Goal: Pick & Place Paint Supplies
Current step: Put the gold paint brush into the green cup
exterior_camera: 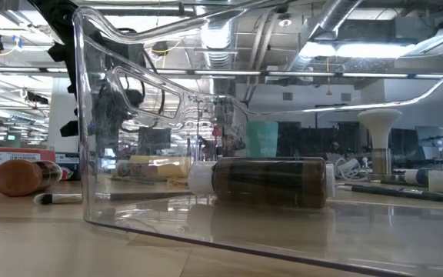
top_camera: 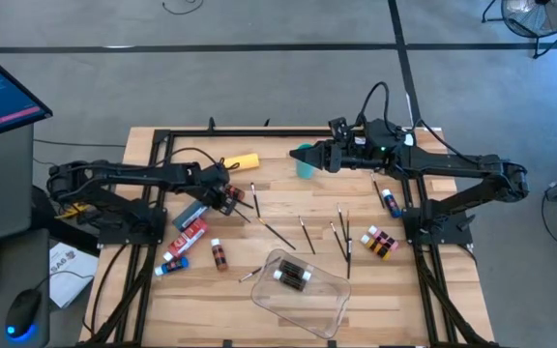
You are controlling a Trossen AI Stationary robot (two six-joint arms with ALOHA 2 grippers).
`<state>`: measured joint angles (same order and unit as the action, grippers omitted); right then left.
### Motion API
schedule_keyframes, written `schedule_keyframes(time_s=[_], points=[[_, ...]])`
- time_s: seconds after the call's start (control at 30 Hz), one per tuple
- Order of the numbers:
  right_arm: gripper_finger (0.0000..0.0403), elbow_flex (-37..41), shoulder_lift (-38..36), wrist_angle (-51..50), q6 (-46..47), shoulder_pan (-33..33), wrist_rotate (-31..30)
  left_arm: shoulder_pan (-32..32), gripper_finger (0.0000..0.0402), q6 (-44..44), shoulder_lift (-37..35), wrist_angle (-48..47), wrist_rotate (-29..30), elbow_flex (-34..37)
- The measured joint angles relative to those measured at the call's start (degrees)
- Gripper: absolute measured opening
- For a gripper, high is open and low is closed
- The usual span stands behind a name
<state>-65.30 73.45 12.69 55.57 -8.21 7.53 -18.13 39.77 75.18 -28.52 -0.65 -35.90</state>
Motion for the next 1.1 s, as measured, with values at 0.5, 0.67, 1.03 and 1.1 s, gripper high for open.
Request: schedule_keyframes(time_s=[0.5,0.67,1.03,1.1], points=[[0.0120,0.00,-0.02,-0.02,0.00,0.00,-0.04,-1.05,0.0000,-4.84,7.14,0.96,3.40,-0.07],[0.0120,0.00,-0.02,-0.03,0.00,0.00,-0.04,0.77,0.0000,-4.58,4.20,1.12,3.97,-0.02],[0.0120,0.00,-0.02,-0.06,-0.02,0.31,-0.02,-0.98,0.0000,-4.75,2.99,1.34,6.67,-0.01],[0.0120,0.00,-0.02,-0.05,-0.02,0.31,-0.02,-0.96,0.0000,-4.90,3.74,1.64,6.70,0.00]])
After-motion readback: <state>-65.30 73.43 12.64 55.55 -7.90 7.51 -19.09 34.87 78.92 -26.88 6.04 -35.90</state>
